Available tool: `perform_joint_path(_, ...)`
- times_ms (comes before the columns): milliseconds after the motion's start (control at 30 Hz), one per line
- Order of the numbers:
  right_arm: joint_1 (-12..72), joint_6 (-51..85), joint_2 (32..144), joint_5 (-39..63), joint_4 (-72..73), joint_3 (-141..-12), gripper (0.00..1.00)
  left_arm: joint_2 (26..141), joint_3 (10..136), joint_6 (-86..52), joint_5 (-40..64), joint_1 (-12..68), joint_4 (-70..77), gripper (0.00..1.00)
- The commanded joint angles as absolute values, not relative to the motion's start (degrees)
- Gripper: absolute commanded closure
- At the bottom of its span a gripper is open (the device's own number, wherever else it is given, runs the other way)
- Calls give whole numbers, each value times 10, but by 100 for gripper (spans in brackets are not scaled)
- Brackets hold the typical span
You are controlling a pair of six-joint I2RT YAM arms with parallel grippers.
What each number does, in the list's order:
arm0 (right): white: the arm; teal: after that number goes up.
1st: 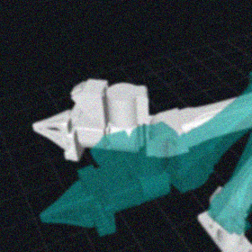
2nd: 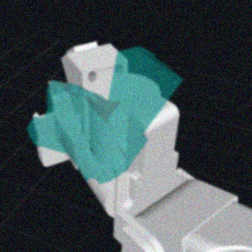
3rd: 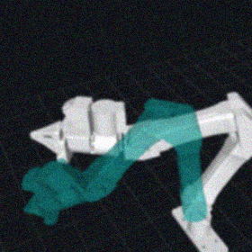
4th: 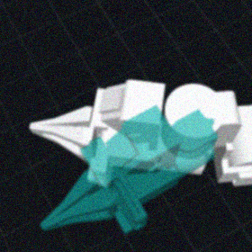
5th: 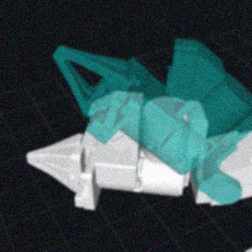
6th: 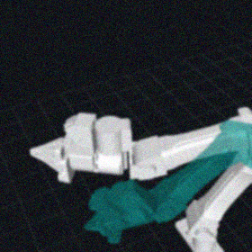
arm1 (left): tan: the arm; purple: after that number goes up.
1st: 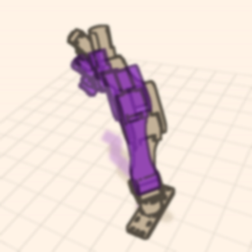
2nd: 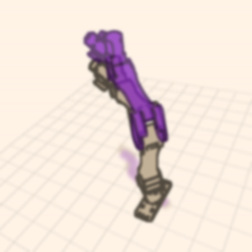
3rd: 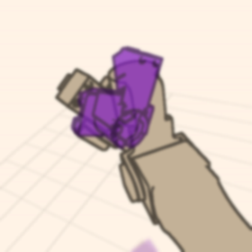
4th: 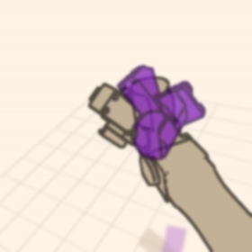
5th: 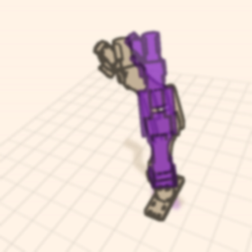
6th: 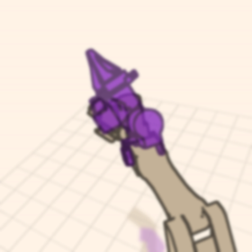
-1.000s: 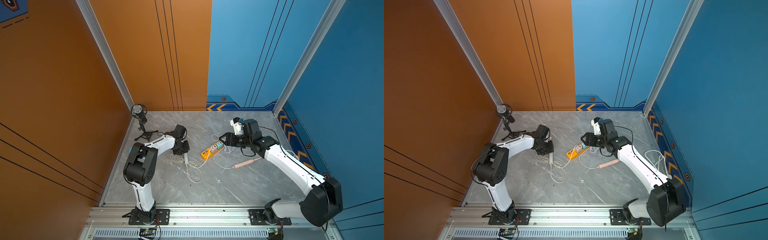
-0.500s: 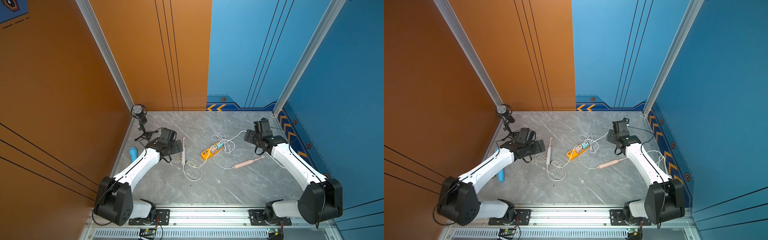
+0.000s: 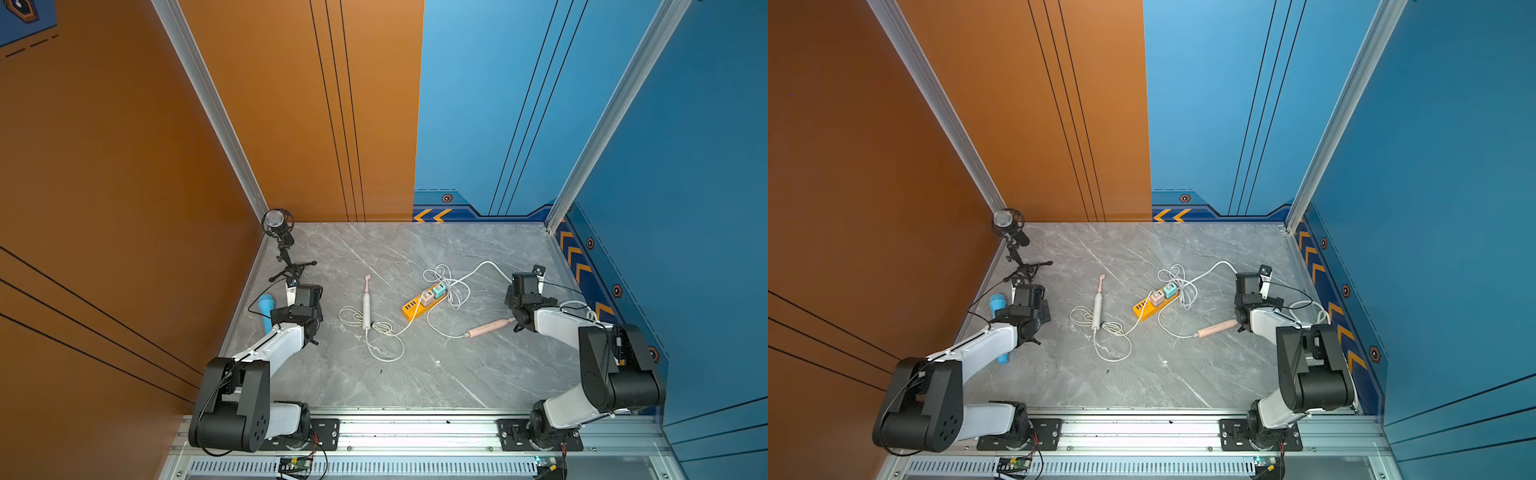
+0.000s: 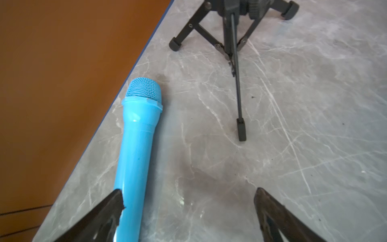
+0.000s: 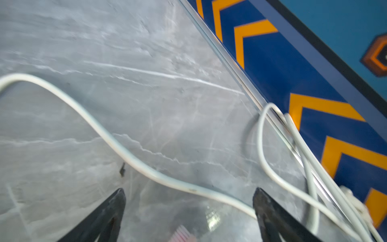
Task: Charge the electric toothbrush
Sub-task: Reset both arms
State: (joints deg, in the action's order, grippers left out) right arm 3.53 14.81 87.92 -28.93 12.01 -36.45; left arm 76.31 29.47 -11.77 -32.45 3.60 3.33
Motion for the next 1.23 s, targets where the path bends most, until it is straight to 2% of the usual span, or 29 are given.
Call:
perform_joint_path(0, 29, 75, 859, -213, 302, -313, 4, 768, 275, -44, -279, 28, 219, 1)
perform_joint_path(167, 32, 42, 857, -142, 443, -233, 2, 747, 209, -14, -197, 46, 365, 2)
perform_joint_path(233, 28, 33, 876, -116, 495, -218, 0, 764, 221, -5, -195, 47, 369, 2)
perform_joint_path(333, 26, 35, 872, -110, 481, -221, 0, 793, 236, 23, -207, 69, 385, 1)
perform_joint_path(433, 27, 34, 869, -115, 473, -222, 0, 850, 214, 27, -218, 78, 493, 2)
perform_joint_path(533, 27, 34, 870, -111, 473, -223, 0, 858, 214, 14, -187, 59, 492, 2)
perform_joint_path(633, 25, 35, 870, -108, 471, -224, 0, 886, 224, 0, -109, 23, 498, 2)
perform_joint_path(767, 24, 35, 870, -105, 471, -225, 0, 882, 220, -1, -140, 32, 499, 2)
perform_joint_path(1200, 24, 35, 870, -105, 469, -224, 0, 883, 221, 8, -118, 32, 498, 2)
